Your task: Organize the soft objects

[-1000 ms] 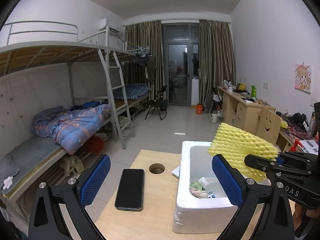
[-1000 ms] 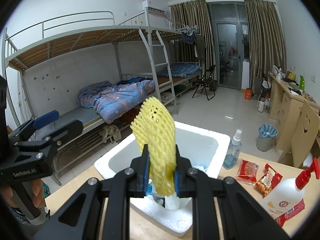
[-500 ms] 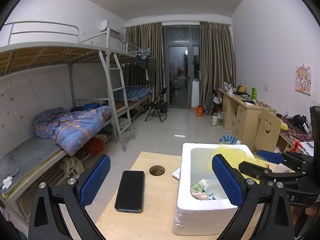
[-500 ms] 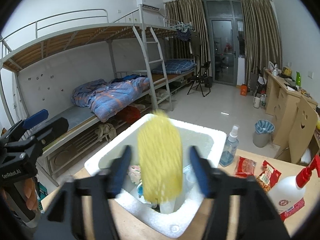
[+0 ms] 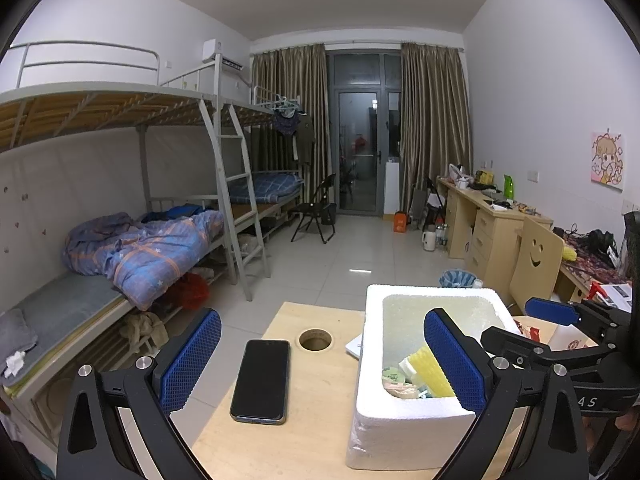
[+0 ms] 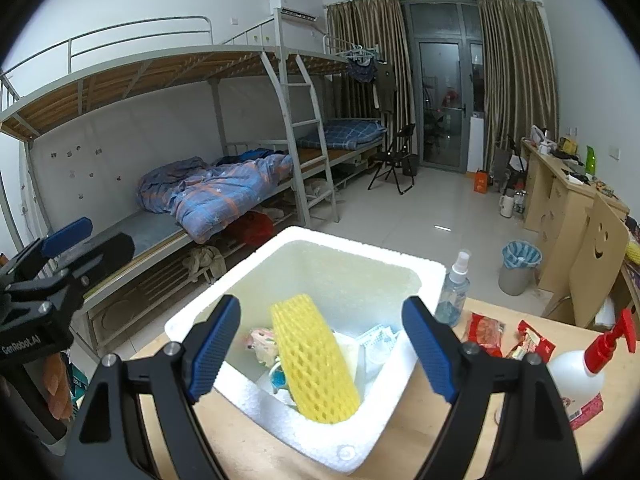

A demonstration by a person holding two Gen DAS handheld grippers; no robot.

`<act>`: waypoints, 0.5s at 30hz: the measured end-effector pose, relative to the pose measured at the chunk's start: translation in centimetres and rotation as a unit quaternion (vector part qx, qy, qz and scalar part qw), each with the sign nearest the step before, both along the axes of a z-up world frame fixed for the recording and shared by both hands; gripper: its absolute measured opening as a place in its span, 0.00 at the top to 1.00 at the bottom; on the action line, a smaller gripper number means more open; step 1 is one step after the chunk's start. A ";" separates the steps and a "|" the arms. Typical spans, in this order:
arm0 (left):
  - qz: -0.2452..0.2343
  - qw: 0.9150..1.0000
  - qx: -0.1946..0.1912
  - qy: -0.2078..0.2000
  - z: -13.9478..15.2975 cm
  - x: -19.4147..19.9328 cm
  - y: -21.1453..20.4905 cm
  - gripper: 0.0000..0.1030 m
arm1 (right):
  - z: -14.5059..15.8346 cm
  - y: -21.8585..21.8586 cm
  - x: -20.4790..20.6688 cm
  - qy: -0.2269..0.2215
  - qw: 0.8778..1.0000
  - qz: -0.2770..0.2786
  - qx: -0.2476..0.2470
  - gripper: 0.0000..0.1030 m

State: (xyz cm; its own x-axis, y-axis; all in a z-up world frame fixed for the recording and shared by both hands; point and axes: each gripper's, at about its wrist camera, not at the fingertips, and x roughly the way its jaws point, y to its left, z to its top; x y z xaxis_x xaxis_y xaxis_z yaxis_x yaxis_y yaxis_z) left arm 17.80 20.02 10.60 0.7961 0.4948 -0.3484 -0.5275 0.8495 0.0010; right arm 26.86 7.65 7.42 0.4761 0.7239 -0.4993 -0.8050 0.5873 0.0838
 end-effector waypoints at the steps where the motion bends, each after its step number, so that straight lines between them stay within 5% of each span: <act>1: 0.000 1.000 0.000 0.000 0.1 -0.1 0.1 0.01 | 0.1 -0.1 -0.1 -0.002 1.000 -0.001 0.000 0.16; 10: -0.008 1.000 0.005 -0.007 0.3 -1.5 -0.5 0.01 | 0.7 -1.5 -1.9 -0.010 1.000 -0.011 0.007 0.16; 15: -0.014 1.000 0.006 -0.020 0.7 -3.7 -1.6 0.01 | 1.2 -3.2 -3.5 -0.017 1.000 -0.018 0.017 0.06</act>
